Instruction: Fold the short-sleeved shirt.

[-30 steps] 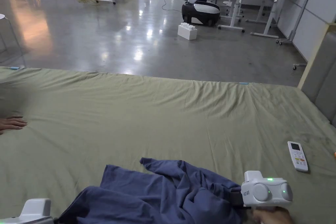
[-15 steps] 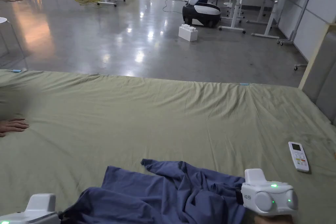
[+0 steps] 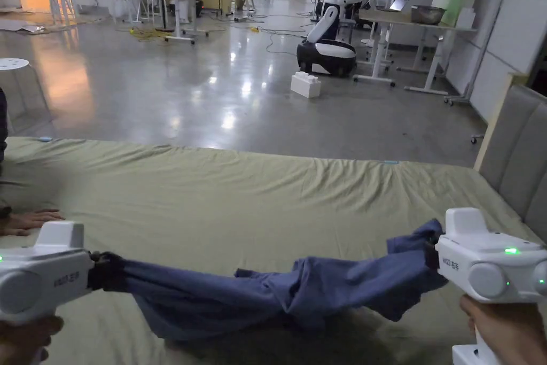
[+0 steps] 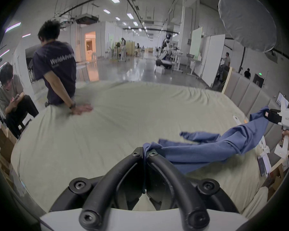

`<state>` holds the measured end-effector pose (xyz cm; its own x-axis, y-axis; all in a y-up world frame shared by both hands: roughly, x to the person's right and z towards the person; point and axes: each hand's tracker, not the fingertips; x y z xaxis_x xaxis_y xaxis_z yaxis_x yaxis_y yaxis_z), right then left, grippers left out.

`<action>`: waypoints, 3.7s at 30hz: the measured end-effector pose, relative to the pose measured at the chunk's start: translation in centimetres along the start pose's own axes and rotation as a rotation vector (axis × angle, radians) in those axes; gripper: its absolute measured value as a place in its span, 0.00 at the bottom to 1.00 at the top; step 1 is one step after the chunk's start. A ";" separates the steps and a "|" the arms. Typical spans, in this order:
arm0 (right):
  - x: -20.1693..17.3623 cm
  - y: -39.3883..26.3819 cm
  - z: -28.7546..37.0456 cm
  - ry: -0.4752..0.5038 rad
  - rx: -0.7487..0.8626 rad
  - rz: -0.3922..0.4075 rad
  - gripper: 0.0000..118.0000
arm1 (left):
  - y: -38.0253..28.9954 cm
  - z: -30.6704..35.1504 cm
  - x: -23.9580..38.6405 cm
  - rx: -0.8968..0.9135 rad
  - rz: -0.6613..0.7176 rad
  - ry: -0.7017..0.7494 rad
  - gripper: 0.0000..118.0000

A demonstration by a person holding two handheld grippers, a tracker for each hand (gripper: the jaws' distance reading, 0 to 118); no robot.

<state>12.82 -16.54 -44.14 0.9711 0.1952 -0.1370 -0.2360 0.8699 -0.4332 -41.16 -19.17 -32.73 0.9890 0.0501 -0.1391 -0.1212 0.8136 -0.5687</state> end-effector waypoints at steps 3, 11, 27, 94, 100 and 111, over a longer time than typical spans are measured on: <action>0.8 2.8 2.6 -0.016 0.066 -0.009 0.03 | 3.7 2.0 -0.7 0.060 -0.011 0.015 0.03; 1.0 10.9 7.4 -0.039 0.262 0.012 0.03 | 13.0 7.2 0.0 0.192 -0.038 0.027 0.03; -1.0 21.5 4.3 -0.101 0.372 0.012 0.03 | 24.3 3.8 -1.0 0.246 -0.051 0.086 0.03; -8.5 -17.0 9.2 -0.038 -0.087 0.005 0.79 | -17.3 0.2 -0.5 -0.265 0.024 0.036 0.62; -11.7 -10.9 10.0 -0.044 0.252 -0.032 0.78 | -11.5 3.7 4.9 0.182 -0.041 0.032 0.62; -14.2 -7.5 10.2 -0.040 0.481 -0.068 0.00 | -7.4 6.9 9.5 0.518 -0.077 0.090 0.07</action>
<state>1.13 -21.23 -29.87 0.9865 0.1401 -0.0846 -0.1387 0.9901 0.0225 -30.31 -20.77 -24.26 0.9795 -0.0525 -0.1947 0.0317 0.9936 -0.1082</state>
